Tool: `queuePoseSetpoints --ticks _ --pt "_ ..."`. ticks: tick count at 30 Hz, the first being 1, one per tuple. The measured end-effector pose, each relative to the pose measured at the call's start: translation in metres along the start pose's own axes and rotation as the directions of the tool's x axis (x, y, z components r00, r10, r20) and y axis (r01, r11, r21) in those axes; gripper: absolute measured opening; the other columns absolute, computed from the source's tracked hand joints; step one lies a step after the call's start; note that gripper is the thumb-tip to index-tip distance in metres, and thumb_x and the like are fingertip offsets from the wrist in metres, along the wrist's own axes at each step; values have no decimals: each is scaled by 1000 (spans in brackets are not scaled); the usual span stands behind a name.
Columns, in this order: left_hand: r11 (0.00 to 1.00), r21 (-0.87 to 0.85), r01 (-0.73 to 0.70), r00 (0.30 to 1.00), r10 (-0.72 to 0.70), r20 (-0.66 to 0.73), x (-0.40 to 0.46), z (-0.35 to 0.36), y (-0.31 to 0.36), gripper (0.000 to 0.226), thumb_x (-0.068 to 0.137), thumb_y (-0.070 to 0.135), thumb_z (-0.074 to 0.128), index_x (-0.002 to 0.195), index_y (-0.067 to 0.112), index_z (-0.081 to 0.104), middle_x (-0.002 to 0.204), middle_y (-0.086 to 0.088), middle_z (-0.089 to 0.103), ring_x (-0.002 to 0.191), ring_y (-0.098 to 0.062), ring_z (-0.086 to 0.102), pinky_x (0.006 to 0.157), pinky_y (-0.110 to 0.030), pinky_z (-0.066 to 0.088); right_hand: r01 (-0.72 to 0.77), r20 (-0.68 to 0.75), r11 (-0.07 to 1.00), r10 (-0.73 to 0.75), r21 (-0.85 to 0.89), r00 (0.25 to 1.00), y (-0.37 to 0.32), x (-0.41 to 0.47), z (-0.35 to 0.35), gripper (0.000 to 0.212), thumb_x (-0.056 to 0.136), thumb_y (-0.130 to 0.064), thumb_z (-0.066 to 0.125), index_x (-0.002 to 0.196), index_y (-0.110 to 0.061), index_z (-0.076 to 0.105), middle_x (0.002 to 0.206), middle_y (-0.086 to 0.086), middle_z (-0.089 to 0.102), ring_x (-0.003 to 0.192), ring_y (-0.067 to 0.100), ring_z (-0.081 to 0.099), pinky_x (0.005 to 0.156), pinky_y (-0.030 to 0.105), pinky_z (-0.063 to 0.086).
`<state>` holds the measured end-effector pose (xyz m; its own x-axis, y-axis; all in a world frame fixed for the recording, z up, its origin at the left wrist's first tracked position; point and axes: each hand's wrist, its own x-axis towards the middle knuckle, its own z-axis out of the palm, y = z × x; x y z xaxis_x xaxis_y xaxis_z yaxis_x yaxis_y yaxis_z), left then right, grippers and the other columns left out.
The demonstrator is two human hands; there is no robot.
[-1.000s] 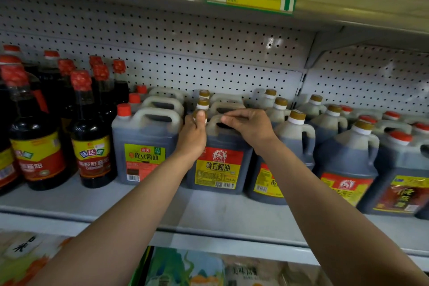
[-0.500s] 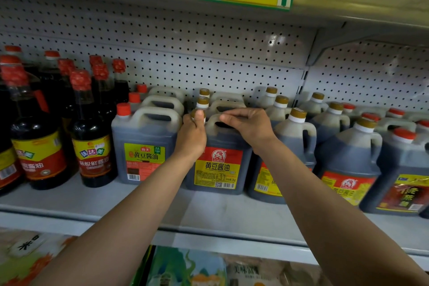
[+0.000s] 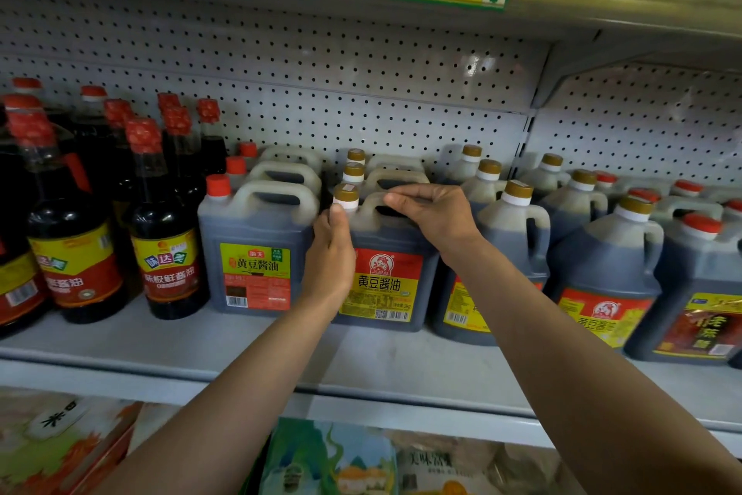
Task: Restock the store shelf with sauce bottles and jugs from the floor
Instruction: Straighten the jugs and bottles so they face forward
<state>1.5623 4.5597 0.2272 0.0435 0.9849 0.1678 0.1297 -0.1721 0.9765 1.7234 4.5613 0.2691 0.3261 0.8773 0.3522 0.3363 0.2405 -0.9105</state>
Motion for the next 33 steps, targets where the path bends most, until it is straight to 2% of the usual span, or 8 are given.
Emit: queuePoseSetpoints --ticks 7,13,17,21,24,26,29,33 --pt "999 -50 -12 1000 11 -12 -24 6 -12 58 102 58 18 144 24 41 136 -1 54 111 -12 48 90 -29 32 -2 -7 1000 3 25 1000 -2 -2 0 22 79 -22 86 99 -15 81 96 -2 79 95 8 72 92 24 54" --pt "998 -55 -44 999 43 -8 -30 5 -10 57 103 56 19 145 23 40 130 4 53 103 -5 47 77 -18 35 4 9 1000 -4 27 1000 -3 -5 -1 16 79 -21 86 93 -20 81 95 -3 79 95 9 73 98 30 56" --pt "998 -27 -50 999 50 18 -33 -3 -3 58 102 59 17 146 27 39 129 9 49 112 -6 45 91 -27 33 7 38 1000 -7 1 999 -4 -3 -2 17 80 -24 85 95 -20 81 97 -4 79 100 10 72 99 29 55" --pt "970 127 -208 965 225 -138 -35 -34 20 53 103 53 18 136 24 47 119 13 46 111 -6 43 92 -26 30 61 -1 998 -61 -10 998 -19 2 -6 16 84 -25 81 100 -21 79 100 -6 77 99 7 71 92 21 54" --pt "901 276 -334 898 393 -198 -12 -65 35 48 107 42 20 128 14 53 126 -3 53 117 -17 45 92 -24 26 134 -51 991 -135 -15 990 -38 13 1 26 85 -30 81 108 -19 77 99 -10 75 88 -5 69 76 8 52" --pt "831 431 -353 868 462 -181 10 -85 42 49 108 38 19 129 11 54 129 -14 53 123 -26 43 98 -29 25 142 -28 989 -143 -30 989 -50 25 12 30 85 -34 81 110 -19 77 103 -10 75 94 -3 68 66 4 49" --pt "771 561 -302 897 429 -105 50 -112 45 53 109 36 14 128 9 56 131 -22 54 126 -34 42 107 -38 24 142 54 987 -138 -77 989 -67 45 38 30 84 -37 81 108 -19 78 102 -12 74 95 -3 66 70 5 49" --pt "788 580 -205 970 241 15 98 -139 45 70 104 54 6 140 17 52 146 -21 47 139 -38 38 115 -47 29 136 131 977 -115 -165 985 -75 71 76 26 83 -36 82 102 -19 80 102 -9 75 98 4 67 95 23 53"
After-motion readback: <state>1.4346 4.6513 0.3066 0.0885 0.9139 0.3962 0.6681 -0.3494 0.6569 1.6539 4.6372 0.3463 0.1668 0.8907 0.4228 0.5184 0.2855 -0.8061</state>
